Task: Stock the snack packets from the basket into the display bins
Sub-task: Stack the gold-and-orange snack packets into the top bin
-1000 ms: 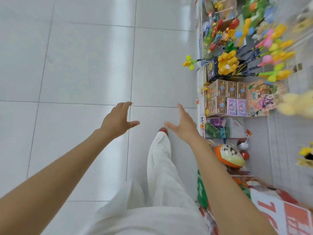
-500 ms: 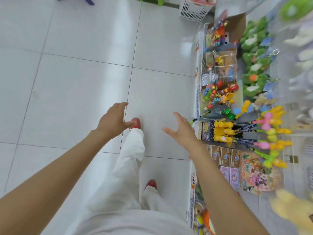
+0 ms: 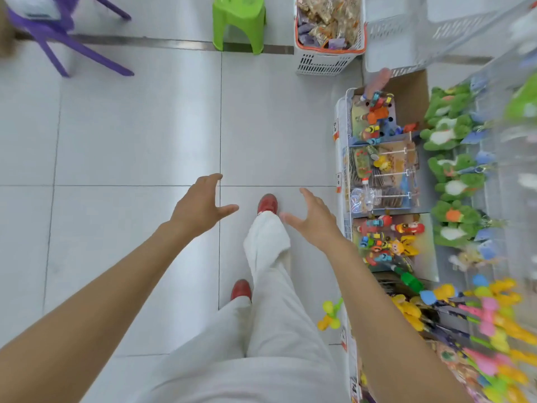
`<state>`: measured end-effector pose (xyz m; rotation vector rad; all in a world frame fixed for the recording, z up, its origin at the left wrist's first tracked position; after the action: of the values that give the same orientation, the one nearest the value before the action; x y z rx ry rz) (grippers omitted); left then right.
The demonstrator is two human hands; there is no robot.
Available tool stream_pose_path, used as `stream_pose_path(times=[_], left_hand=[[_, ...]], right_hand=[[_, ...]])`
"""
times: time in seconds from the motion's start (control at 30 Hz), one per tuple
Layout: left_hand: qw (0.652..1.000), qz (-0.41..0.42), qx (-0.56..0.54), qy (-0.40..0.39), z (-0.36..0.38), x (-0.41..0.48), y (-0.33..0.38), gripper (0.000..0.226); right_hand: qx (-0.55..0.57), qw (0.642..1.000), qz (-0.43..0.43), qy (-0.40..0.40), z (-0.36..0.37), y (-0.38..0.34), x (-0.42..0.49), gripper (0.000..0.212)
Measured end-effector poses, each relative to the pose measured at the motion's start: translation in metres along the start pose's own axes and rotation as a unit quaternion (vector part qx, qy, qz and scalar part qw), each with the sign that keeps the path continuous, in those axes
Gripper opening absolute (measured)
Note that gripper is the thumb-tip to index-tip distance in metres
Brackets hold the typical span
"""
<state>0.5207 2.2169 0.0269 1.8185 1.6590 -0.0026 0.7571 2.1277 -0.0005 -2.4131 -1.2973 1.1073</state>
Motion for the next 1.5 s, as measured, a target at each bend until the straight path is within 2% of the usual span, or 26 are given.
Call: stream_pose_path(times=[0.47, 0.63, 0.83, 0.97, 1.07, 1.23, 1.5], left_hand=[[0.999, -0.018, -0.020, 0.030, -0.155, 0.370, 0.073, 0.082], [0.999, 0.020, -0.003, 0.030, -0.200, 0.530, 0.088, 0.083], [0.996, 0.072, 0.045, -0.017, -0.244, 0.684, 0.140, 0.078], [0.988, 0.111, 0.086, -0.060, -0.251, 0.764, 0.195, 0.079], [0.979, 0.139, 0.114, -0.091, -0.242, 0.823, 0.244, 0.079], [0.965, 0.188, 0.141, -0.121, -0.212, 0.904, 0.329, 0.077], [0.920, 0.284, 0.200, -0.182, -0.141, 0.991, 0.449, 0.077]], right_hand=[[-0.033, 0.999, -0.035, -0.005, -0.133, -0.208, 0.345, 0.087], [-0.037, 0.999, -0.020, 0.009, -0.149, -0.273, 0.482, 0.087], [0.005, 1.000, 0.029, 0.002, -0.172, -0.324, 0.609, 0.090], [0.060, 0.993, 0.082, 0.056, -0.215, -0.323, 0.670, 0.089], [0.084, 0.986, 0.129, 0.057, -0.242, -0.306, 0.711, 0.084], [0.163, 0.965, 0.194, 0.070, -0.267, -0.254, 0.781, 0.098], [0.188, 0.939, 0.260, 0.124, -0.342, -0.201, 0.855, 0.090]])
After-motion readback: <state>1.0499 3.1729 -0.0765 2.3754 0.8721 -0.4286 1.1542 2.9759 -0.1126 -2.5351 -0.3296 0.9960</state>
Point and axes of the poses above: each hand's wrist, its own x-axis towards the middle knuckle, its own z-axis out of the palm, y = z × x, the point moved 5 cm from there along x, towards the middle knuckle, and after that the axes turned 10 degrees about y, right-handed, at the moved point
